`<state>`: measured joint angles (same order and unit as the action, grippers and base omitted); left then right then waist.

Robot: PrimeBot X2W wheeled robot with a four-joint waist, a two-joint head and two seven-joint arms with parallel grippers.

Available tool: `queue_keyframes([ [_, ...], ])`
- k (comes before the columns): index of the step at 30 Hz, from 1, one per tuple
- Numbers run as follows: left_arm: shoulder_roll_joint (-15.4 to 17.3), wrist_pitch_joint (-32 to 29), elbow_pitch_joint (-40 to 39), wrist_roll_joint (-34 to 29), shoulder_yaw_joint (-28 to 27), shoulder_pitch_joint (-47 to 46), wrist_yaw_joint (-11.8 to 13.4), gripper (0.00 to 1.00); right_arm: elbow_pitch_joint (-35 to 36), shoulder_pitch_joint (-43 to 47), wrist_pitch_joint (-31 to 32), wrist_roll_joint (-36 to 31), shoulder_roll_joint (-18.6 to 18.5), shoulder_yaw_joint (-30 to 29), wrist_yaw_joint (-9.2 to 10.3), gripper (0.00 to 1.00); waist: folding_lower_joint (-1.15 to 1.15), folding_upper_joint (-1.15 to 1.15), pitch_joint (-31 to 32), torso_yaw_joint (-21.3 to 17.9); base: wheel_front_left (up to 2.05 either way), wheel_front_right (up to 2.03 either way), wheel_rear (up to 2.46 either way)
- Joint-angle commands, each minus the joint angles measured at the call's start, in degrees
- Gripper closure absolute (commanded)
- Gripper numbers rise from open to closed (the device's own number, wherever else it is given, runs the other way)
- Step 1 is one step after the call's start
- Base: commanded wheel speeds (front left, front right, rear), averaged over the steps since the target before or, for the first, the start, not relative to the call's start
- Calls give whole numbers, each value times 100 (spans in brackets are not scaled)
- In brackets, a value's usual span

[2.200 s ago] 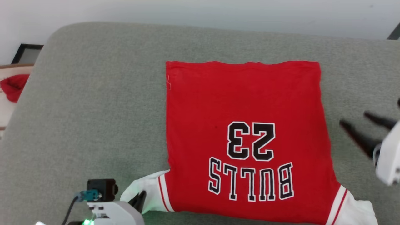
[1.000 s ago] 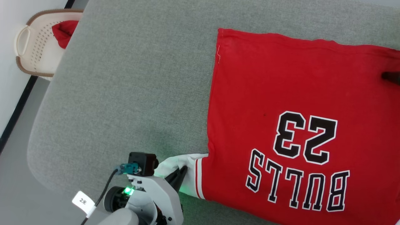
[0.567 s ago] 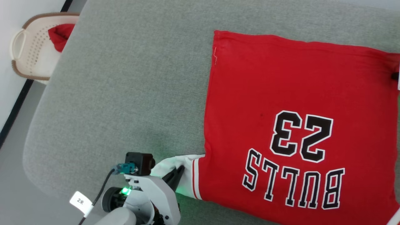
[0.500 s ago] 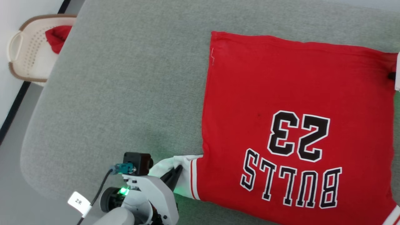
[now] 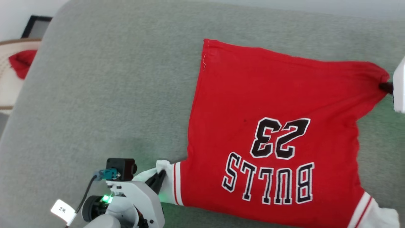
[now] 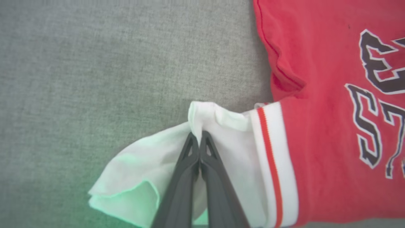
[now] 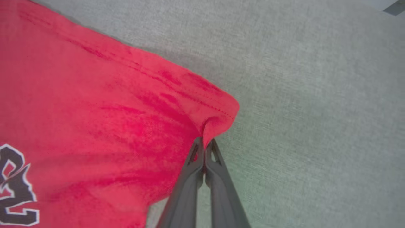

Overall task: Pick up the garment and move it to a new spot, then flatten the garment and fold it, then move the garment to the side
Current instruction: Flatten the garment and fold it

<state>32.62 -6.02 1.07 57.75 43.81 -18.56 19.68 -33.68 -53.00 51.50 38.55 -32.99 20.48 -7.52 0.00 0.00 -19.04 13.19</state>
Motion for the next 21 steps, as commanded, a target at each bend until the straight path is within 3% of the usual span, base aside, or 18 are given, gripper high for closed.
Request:
queue_keyframes([
  [1, 62, -12, -51, 16, -25, 84, 55, 100, 337, 324, 6, 117, -149, -8, 6, 100, 0, 0, 191, -300, 0, 0, 0],
  [12, 301, -113, -293, 0, -57, 206, 213, 100, 1944, 2176, 12, 484, -452, -700, 6, 100, 0, 0, 402, -745, 0, 0, 0],
  [21, 379, -197, -453, -13, -22, 223, 293, 100, 2983, 4166, 97, 246, 103, -1988, 6, 100, 0, 0, 477, -864, 0, 0, 0],
])
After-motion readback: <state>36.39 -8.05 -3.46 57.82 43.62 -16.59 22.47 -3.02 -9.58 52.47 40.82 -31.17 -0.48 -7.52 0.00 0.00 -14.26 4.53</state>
